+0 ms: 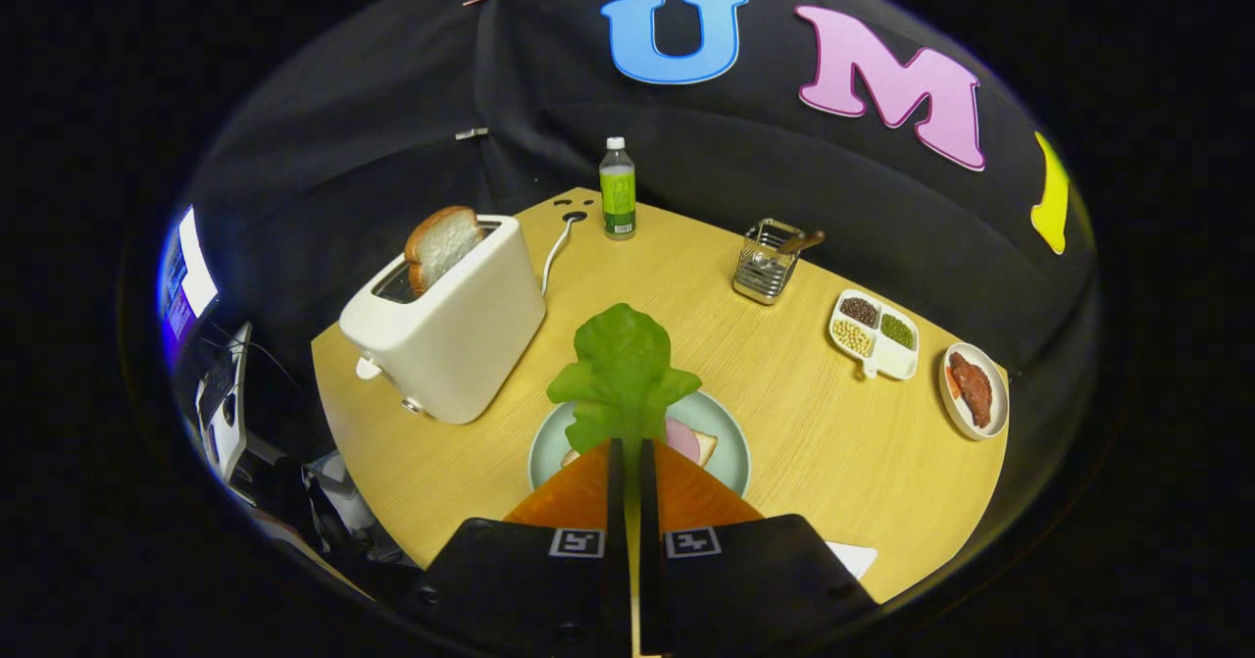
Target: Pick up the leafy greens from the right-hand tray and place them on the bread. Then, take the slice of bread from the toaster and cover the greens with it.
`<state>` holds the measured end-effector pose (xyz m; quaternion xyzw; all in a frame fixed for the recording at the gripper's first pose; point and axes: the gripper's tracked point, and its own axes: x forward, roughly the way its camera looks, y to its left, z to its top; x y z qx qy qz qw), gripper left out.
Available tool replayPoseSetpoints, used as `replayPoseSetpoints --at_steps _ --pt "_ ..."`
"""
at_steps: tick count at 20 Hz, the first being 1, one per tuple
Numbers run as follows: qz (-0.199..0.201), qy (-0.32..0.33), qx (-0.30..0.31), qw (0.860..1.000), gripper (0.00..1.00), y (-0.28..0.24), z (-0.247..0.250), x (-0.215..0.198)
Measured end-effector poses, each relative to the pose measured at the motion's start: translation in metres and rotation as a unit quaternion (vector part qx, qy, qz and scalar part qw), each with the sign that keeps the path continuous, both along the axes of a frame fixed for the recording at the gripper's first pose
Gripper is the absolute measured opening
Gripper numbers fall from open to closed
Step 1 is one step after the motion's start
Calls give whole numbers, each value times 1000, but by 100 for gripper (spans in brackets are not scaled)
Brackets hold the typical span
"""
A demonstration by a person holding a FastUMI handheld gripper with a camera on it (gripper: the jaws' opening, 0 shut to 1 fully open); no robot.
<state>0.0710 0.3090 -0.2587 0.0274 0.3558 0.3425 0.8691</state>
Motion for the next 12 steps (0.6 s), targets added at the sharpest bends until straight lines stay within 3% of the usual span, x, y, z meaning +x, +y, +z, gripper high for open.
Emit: replayPoseSetpoints --at_steps 3,4,5,6,8,9,10,12 --pt "-18 12 -21 1000 8 10 -20 9" --pt "-31 12 -31 999 14 8 -25 13" --pt "-46 11 -40 998 23 8 -31 18" --pt "-57 9 -45 997 46 8 -34 21" --pt "-75 5 -49 996 79 10 -33 24" --pt "-81 5 -47 996 90 10 -28 23" --pt "-87 3 -44 995 100 11 -28 22" --pt "-98 -5 -32 995 99 12 -16 21"
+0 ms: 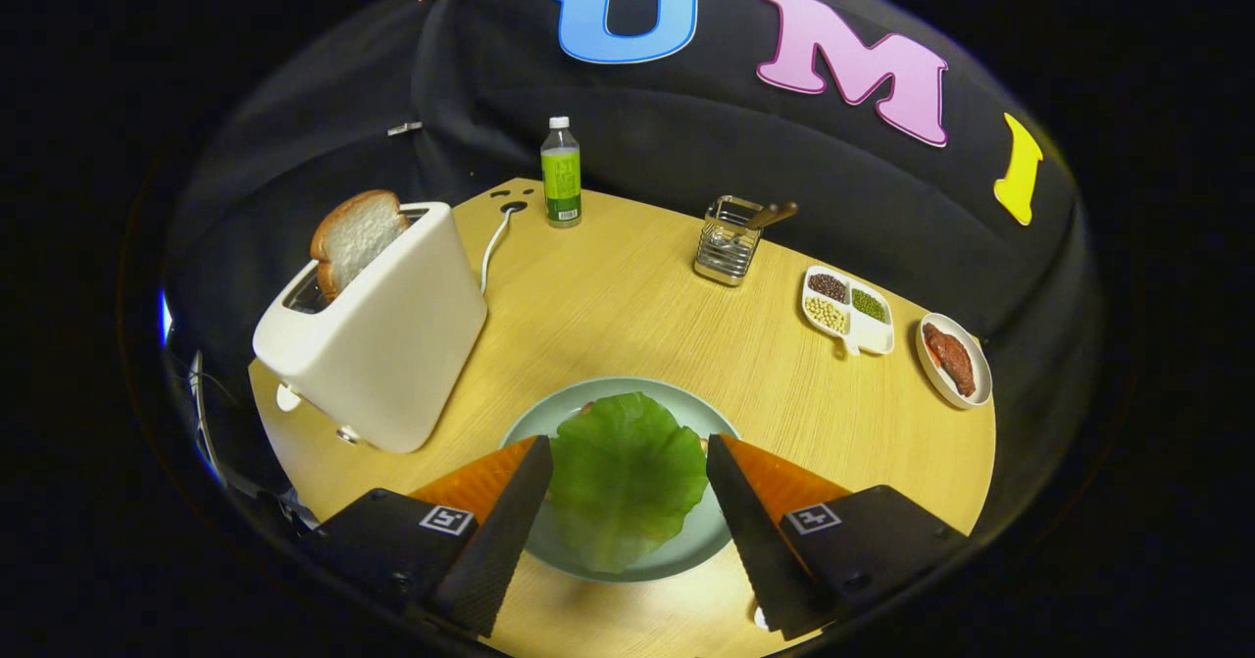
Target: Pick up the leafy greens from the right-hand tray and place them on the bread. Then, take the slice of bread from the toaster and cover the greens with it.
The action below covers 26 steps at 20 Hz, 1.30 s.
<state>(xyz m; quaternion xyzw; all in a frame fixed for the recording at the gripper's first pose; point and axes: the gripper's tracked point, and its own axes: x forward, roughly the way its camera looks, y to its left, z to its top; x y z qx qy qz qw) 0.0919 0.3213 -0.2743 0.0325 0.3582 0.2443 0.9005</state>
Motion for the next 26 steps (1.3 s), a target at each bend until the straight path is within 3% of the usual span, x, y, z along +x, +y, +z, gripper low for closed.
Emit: replayPoseSetpoints --at_steps 7,14,20,26 --pt "-31 -55 106 992 99 10 98 -3" --pt "-1 -112 177 978 98 65 198 4" --pt "32 -96 196 975 98 141 210 4" --pt "6 -34 183 983 93 184 161 20"
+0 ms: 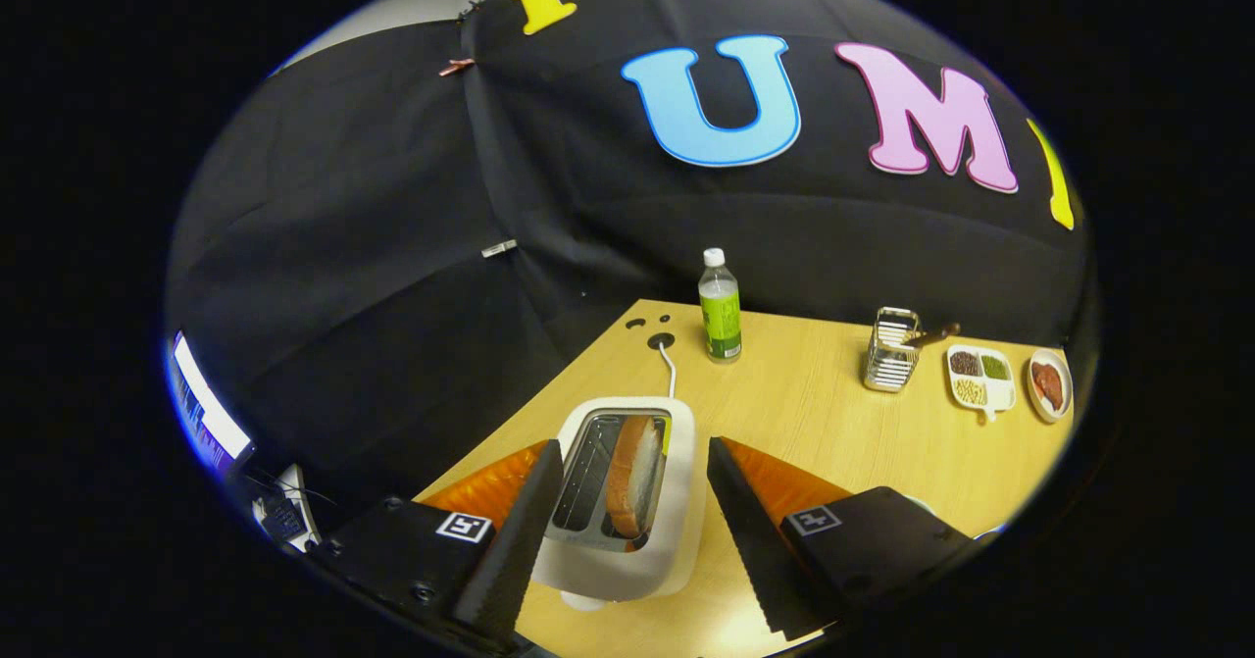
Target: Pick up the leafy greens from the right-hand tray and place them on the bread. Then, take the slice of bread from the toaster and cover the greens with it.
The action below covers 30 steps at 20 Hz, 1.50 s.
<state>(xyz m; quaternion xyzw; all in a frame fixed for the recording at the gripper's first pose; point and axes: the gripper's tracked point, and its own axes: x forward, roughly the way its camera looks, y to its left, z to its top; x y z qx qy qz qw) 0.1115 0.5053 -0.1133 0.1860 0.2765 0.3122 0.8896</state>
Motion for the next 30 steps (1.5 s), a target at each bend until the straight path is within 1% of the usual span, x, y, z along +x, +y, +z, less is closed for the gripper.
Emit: replayPoseSetpoints --at_steps 2,3,4,6,7,8,11,12,16,22,30 --pt "-4 28 2 1000 93 14 -15 3" --pt "-4 41 3 999 91 20 -22 5" --pt "-6 53 3 999 87 27 -29 6" --pt "-9 72 3 997 85 35 -39 7" --pt "-16 79 2 997 80 37 -43 10" --pt "-29 76 0 997 71 35 -44 16" --pt "-30 102 0 994 30 41 -54 15" --pt "-32 100 2 994 16 36 -46 15" --pt "-35 91 3 995 16 32 -37 13" --pt "-53 65 53 995 16 11 15 18" --pt "-67 24 108 992 16 -44 76 9"
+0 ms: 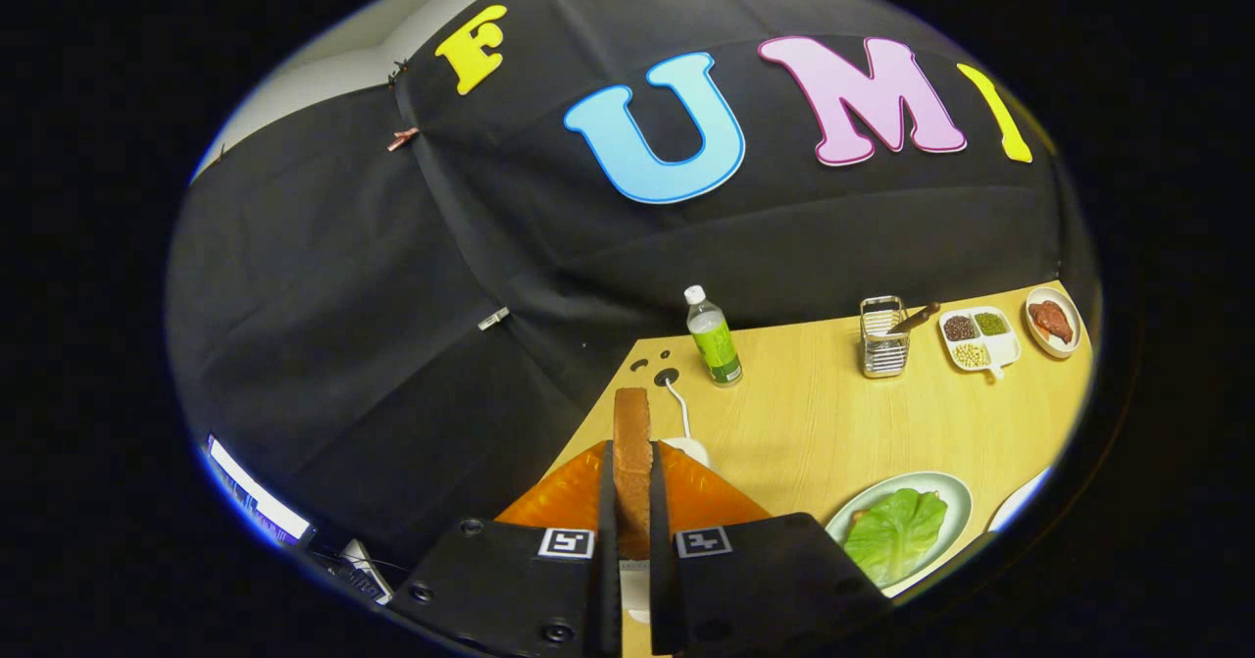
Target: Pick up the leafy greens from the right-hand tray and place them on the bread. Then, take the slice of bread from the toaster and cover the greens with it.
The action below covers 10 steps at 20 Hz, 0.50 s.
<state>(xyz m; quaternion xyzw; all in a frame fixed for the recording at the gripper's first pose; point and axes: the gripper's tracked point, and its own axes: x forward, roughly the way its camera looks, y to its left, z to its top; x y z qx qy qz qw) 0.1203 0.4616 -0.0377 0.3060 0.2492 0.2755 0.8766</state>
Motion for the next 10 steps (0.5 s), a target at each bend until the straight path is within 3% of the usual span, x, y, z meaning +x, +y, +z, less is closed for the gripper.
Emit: replayPoseSetpoints --at_steps 6,10 --pt "-42 -2 -30 999 16 -70 -14 -5" --pt "-71 20 -59 995 16 -109 -55 -10"
